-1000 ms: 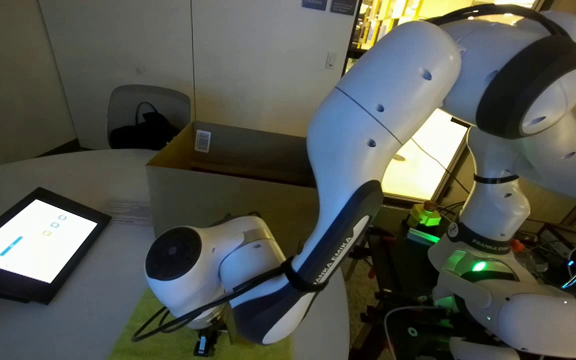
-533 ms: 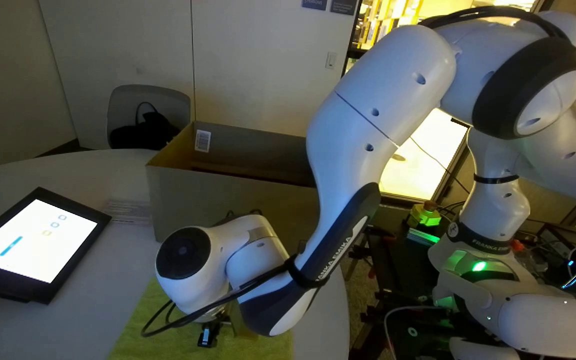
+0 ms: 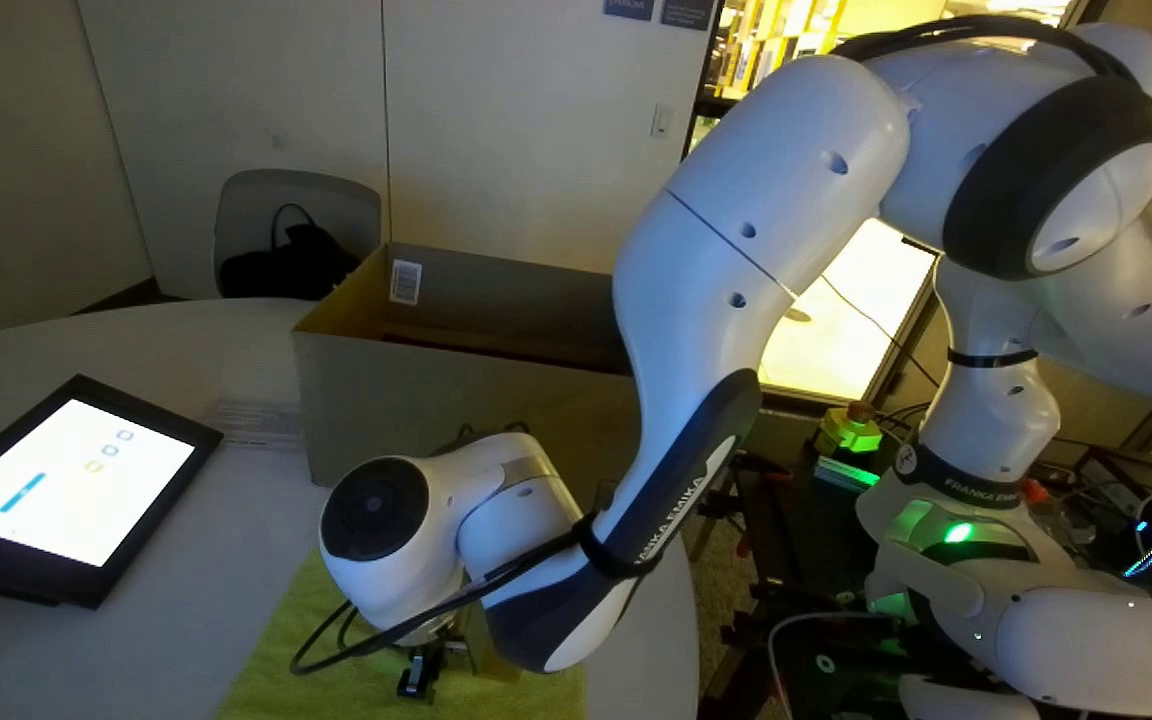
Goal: Put the marker on the green towel, then wrap the marker and put it in the box
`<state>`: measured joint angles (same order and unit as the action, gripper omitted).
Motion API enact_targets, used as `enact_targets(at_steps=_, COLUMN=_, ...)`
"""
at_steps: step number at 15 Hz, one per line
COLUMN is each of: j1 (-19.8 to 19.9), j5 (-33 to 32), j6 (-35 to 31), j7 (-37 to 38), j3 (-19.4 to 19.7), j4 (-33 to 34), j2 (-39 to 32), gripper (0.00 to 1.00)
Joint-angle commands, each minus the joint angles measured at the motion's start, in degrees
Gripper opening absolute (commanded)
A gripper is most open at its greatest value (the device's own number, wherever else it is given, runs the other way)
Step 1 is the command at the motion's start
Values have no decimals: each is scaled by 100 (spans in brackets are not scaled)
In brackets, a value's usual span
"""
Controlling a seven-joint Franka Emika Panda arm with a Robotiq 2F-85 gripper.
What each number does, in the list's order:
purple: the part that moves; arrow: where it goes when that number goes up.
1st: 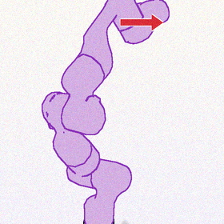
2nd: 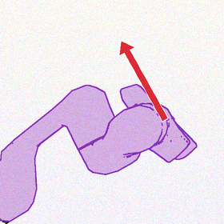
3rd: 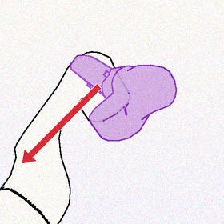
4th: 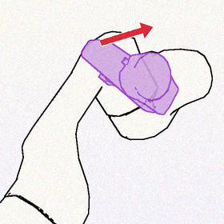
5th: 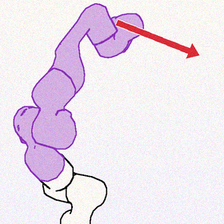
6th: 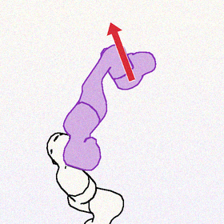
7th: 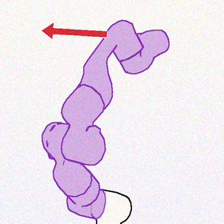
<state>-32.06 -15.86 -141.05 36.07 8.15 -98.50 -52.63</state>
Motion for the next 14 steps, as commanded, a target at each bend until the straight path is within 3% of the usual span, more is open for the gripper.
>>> enact_targets(at_steps=1, j1=-59, j5=-53, j6=-218, j7=233, j3=0, j4=-440, j2=400, gripper=84)
enact_targets(at_steps=3, j1=-155, j5=-98, j6=-326, j7=337, j3=-3, j4=-725, j2=667, gripper=99)
enact_targets(at_steps=8, j1=-491, j5=-262, j6=-585, j7=662, j3=10, j4=-1612, j2=1424, gripper=100)
enact_targets(at_steps=14, j1=-462, j5=-254, j6=-1560, j7=0, j3=-610, j4=-2624, j2=1826, gripper=100)
